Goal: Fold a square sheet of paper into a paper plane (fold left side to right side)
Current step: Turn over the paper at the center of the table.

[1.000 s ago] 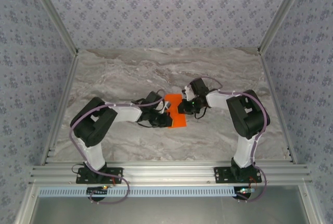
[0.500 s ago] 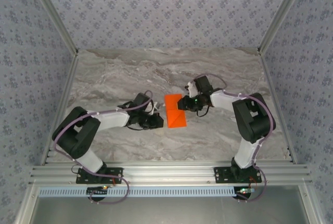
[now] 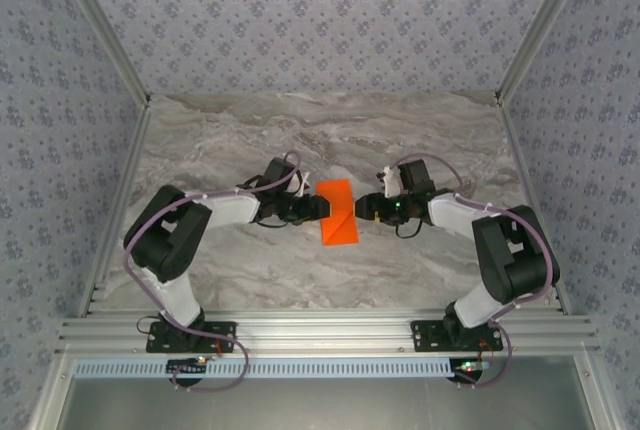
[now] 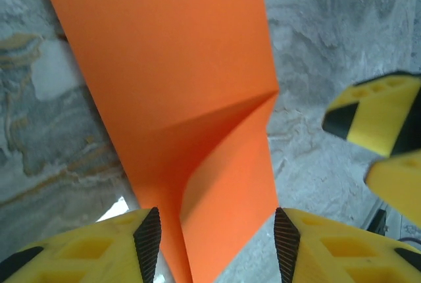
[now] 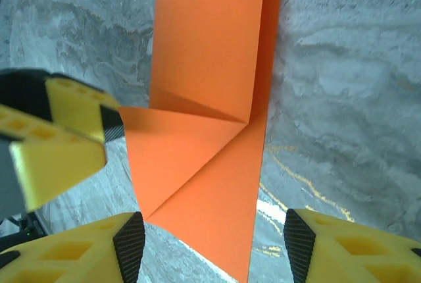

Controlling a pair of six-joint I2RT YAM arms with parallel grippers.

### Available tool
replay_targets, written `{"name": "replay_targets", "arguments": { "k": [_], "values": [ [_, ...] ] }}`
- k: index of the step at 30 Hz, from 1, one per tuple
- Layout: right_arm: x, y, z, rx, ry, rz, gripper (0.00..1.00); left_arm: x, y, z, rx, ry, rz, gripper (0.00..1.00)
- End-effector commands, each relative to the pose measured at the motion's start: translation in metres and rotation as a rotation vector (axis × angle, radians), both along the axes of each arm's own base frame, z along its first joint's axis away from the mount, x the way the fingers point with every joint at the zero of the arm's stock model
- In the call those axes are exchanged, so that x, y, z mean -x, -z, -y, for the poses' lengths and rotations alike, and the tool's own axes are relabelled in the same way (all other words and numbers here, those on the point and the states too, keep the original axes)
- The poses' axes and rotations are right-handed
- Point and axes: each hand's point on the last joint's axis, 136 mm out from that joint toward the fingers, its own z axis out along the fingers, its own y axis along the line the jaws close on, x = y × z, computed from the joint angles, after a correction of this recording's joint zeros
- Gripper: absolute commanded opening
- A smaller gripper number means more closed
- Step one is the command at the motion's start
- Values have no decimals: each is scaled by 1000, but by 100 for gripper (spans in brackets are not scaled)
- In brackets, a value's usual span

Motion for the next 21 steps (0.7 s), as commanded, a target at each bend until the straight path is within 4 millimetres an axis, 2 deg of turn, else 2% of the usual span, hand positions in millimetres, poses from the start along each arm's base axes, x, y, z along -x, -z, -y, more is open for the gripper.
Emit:
{"name": "replay_targets", "arguments": {
  "k": [1, 5, 7, 10, 13, 21],
  "values": [
    [2, -11, -4, -62, -3, 13, 62, -13, 0, 5, 14, 2, 17, 51],
    [5, -8, -6, -75, -7, 0, 62, -15, 3, 9, 22, 12, 8, 47],
    [5, -7, -8, -84, -9, -6, 62, -16, 4, 11, 26, 17, 10, 40],
    [3, -5, -14, -111, -8, -27, 62, -17, 5, 8, 15, 13, 15, 23],
    [-1, -4, -22, -134, -8, -39, 62, -15, 4, 5, 5, 3, 22, 13],
    [-9, 3, -34, -119, -11, -74, 62, -12, -2, -2, -8, -7, 45, 3]
  ]
}}
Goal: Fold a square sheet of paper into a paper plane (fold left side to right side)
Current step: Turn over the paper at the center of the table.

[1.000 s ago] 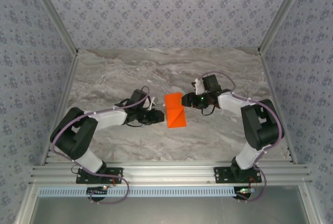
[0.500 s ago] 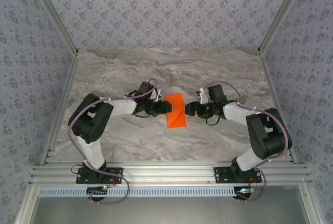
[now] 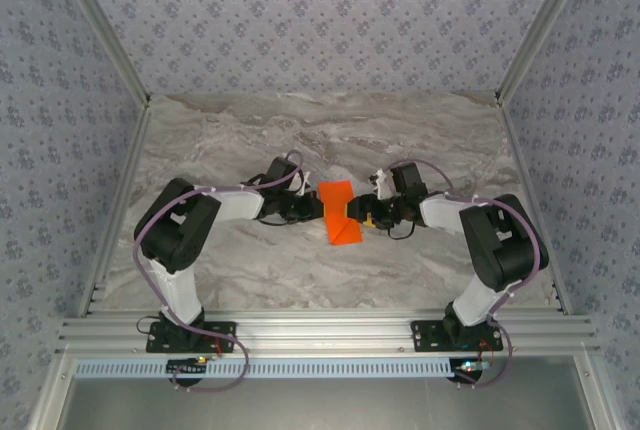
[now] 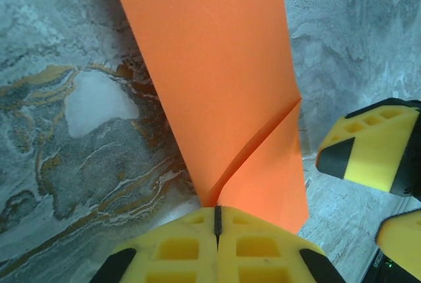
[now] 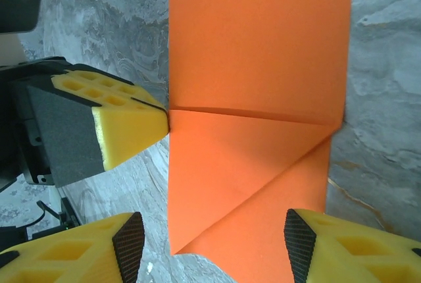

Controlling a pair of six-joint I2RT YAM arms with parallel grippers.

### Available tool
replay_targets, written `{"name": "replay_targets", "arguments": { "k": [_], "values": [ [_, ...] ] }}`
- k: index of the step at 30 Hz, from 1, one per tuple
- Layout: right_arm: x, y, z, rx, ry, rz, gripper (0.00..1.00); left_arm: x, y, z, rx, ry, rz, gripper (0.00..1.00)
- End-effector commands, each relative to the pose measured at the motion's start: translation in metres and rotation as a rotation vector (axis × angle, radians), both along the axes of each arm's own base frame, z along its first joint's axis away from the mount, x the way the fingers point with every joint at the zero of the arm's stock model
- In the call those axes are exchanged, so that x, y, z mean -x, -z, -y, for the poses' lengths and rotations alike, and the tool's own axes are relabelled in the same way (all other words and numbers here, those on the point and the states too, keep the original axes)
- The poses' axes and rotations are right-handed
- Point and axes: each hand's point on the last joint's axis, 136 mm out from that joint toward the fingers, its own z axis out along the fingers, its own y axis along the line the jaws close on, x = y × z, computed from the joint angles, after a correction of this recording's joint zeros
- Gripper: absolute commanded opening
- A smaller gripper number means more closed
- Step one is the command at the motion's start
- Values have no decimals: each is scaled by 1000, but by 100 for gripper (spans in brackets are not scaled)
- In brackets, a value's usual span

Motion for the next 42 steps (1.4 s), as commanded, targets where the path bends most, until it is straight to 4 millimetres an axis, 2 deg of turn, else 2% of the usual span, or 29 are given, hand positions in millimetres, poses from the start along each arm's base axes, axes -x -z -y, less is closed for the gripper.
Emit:
{"name": "replay_targets", "arguments": {
  "k": [1, 9, 14, 16, 25, 30, 35, 40, 42],
  "values": [
    [-8, -4, -8, -14, 4, -6, 62, -3, -15, -3, 10, 1, 50, 2],
    [-5, 4, -1, 5, 36, -38, 62, -1, -25, -3, 28, -3, 70, 0],
    [-9, 5, 2, -2, 62, -61, 62, -1, -28, -4, 30, -6, 74, 5],
    [-12, 5, 1, -3, 69, -68, 62, -2, -29, -4, 35, -8, 76, 12],
    [-24, 8, -6, -29, 81, -93, 61, -1, -31, -7, 25, -14, 83, 14],
    [-32, 5, -13, -43, 73, -83, 60, 1, -37, -13, 22, -31, 104, 25],
    [-37, -1, -31, -98, 34, -69, 56, 2, -51, -23, 37, -64, 142, 40],
    [-37, -18, -45, -147, -19, -14, 45, 4, -69, -40, 70, -121, 188, 56],
    [-38, -23, -46, -147, -30, 3, 32, 7, -77, -45, 89, -129, 210, 62]
  ]
}}
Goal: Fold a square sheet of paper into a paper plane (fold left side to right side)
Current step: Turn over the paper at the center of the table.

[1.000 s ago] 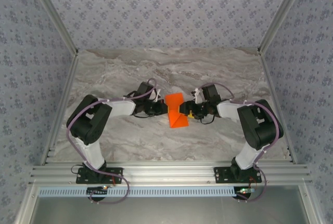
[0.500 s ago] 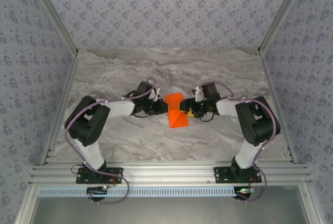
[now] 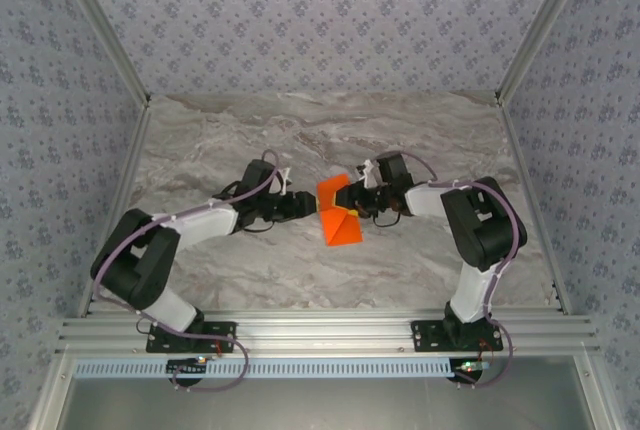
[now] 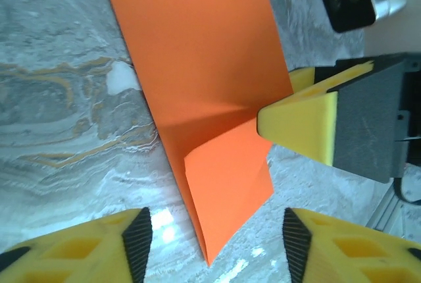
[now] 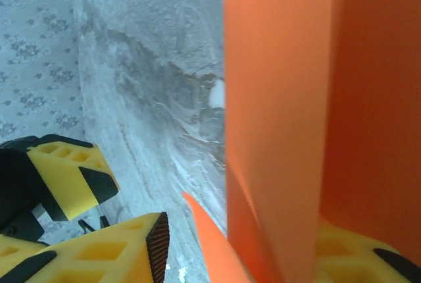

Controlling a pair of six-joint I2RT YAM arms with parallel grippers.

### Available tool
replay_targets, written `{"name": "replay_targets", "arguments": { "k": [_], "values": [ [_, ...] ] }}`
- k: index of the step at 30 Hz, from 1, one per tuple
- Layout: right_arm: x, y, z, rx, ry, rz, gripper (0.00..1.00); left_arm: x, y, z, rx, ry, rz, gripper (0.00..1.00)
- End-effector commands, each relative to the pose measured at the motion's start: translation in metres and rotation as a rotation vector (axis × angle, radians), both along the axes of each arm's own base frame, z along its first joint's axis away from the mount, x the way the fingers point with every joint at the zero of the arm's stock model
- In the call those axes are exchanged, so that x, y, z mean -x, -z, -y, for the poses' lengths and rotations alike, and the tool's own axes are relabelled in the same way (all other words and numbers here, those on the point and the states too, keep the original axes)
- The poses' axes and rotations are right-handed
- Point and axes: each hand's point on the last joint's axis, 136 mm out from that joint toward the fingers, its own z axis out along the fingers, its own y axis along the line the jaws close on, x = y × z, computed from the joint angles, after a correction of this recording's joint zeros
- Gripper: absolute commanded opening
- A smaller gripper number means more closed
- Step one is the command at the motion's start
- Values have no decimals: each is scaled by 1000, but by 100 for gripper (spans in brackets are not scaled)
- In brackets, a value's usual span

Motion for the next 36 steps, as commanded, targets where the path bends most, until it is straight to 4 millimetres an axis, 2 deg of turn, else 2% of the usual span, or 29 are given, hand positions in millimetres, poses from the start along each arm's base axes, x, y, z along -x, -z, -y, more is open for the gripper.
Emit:
{"name": "replay_targets", "arguments": {
  "k": [1, 4, 7, 10, 16, 19, 23, 25, 30, 34, 36],
  "values": [
    [-7, -21, -9, -43, -39, 68, 24, -4, -29, -7, 50, -31, 87, 64],
    [-11, -43, -8, -60, -45, 126, 7, 1, -44, -16, 74, -51, 120, 70],
    [-13, -76, -6, -93, -52, 201, 3, 8, -66, -25, 116, -76, 172, 82],
    [-11, -119, -5, -151, -58, 285, 3, 17, -100, -28, 197, -73, 249, 97],
    [7, -206, -9, -284, -73, 431, 3, 34, -169, -28, 396, -54, 394, 98],
    [19, -239, -13, -333, -80, 478, 4, 41, -193, -26, 471, -26, 434, 98],
    [35, -274, -22, -412, -97, 513, 4, 47, -207, -17, 514, 9, 452, 95],
    [43, -286, -27, -446, -108, 518, 5, 49, -211, -13, 524, 25, 459, 94],
    [57, -301, -39, -505, -135, 511, 5, 56, -222, 0, 559, 72, 480, 86],
    [62, -310, -42, -557, -133, 502, 6, 58, -230, 4, 583, 66, 513, 68],
    [62, -309, -41, -559, -128, 496, 6, 58, -233, 4, 600, 57, 522, 56]
  ]
}}
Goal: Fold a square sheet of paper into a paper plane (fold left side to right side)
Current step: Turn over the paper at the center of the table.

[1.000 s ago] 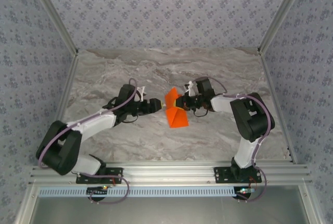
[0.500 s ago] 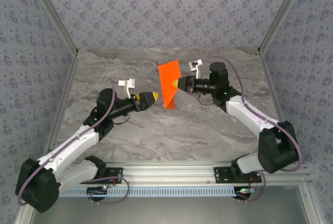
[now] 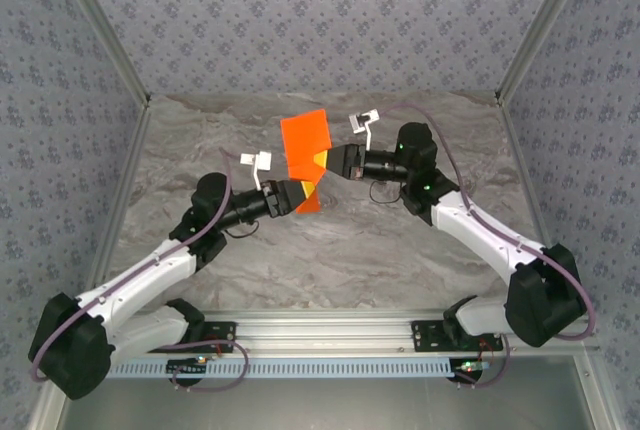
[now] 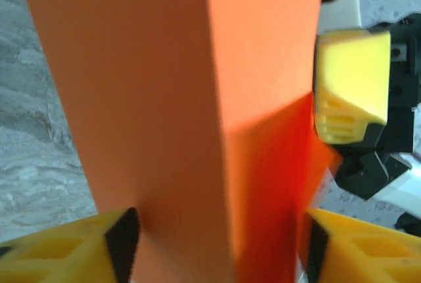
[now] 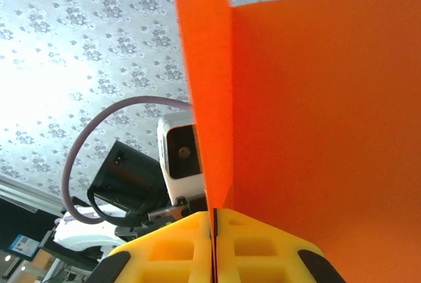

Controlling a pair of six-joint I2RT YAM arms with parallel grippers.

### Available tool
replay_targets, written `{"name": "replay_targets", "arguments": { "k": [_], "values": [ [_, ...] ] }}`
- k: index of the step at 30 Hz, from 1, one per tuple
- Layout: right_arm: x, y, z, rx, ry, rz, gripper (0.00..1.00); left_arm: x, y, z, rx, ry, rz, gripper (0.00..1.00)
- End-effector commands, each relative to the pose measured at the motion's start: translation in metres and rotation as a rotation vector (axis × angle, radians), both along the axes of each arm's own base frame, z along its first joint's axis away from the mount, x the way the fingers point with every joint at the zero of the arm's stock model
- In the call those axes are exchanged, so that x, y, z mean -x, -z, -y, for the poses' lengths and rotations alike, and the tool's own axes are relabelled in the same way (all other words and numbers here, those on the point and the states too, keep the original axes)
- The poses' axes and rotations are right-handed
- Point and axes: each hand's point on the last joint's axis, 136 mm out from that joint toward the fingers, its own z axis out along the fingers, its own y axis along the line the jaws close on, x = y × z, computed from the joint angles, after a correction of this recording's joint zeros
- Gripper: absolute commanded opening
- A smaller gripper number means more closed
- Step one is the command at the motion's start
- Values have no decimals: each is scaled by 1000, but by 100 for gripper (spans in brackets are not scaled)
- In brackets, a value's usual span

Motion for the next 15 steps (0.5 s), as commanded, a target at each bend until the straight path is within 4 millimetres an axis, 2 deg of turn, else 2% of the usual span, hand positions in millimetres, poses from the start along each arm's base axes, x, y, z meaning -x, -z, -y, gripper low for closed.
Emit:
{"name": "replay_targets", "arguments": {
  "k": [1, 6, 10, 13, 15],
  "values": [
    [7, -24, 2, -63, -10, 26, 6, 1, -38, 0, 90, -13, 106, 50],
    [7, -18, 5, -54, -1, 13, 11, 3, -45, -2, 119, -20, 110, 26],
    [3, -8, 15, -19, 37, 0, 21, 4, -43, -3, 112, -26, 104, 16],
    [-1, 5, 27, 54, 88, 4, 29, 3, -33, -4, 70, -43, 86, 10],
    [-3, 20, 40, 166, 150, 12, 37, 0, -18, -5, -14, -77, 68, 6]
  ]
}}
